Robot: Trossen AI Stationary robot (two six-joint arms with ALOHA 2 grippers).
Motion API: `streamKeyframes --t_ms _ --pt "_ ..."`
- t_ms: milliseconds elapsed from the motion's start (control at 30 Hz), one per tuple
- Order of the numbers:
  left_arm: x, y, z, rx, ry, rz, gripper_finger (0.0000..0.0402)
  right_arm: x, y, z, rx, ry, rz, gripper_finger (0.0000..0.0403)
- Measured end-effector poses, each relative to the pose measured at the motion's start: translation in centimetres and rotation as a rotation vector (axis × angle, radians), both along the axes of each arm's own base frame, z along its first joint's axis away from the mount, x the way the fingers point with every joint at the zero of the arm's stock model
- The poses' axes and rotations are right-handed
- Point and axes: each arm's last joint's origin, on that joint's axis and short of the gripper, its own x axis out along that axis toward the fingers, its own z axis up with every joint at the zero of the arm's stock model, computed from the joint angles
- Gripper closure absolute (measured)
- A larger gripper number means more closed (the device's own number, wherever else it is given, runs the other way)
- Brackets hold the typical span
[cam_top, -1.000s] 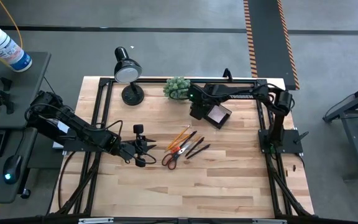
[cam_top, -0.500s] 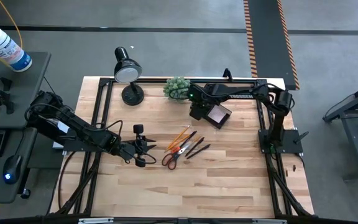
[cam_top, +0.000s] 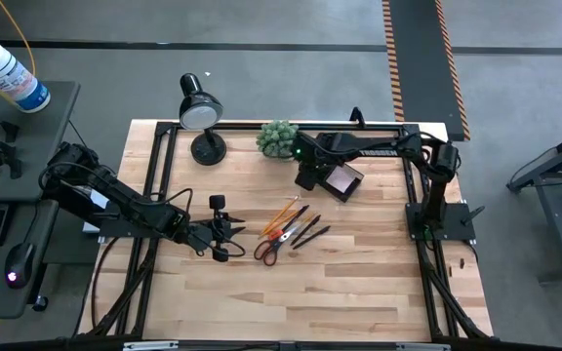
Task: Pick and place office supplies into organizer
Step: Put the center black ballpen into the black desk organizer
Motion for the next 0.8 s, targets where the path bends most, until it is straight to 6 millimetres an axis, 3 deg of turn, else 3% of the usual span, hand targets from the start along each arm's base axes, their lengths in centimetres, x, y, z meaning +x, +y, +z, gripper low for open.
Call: streamKeyframes --t_ms 233,400,567,800 --pt "-0.1 0.0 -0.1 0.005 0.016 0.0 0.0334 1.2 3.1 1.9 0.06 0.02 0.148 0.033" --pt "-0.3 0.1 -0.4 0.011 0.049 0.005 0.0334 1.4 8.1 1.6 0.286 0.044 0.45 0.033" --pt "-0.3 0.1 -0.4 0.014 0.055 0.005 0.0334 1.6 12.3 0.5 0.209 0.086 0.637 0.033" --pt "-0.3 0.1 -0.4 0.015 0.053 0.006 0.0334 3.1 16.4 -0.8 0.133 0.006 0.799 0.033"
